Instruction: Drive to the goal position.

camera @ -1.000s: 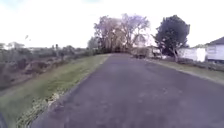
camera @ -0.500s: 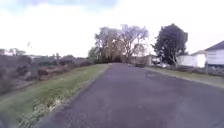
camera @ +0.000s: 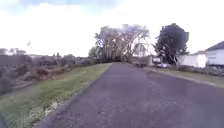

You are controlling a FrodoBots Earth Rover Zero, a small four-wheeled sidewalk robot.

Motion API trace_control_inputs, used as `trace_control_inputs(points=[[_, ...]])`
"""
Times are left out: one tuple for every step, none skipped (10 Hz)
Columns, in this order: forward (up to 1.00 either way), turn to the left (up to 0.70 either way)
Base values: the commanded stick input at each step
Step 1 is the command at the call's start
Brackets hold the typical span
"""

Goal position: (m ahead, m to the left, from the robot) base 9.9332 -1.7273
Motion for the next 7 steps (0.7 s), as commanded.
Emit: trace_control_inputs(points=[[0.0, 0.0], [0.0, 0.0], [0.0, 0.03], [0.0, 0.04], [0.0, 0.04], [0.0, 0.04], [0.0, 0.04]])
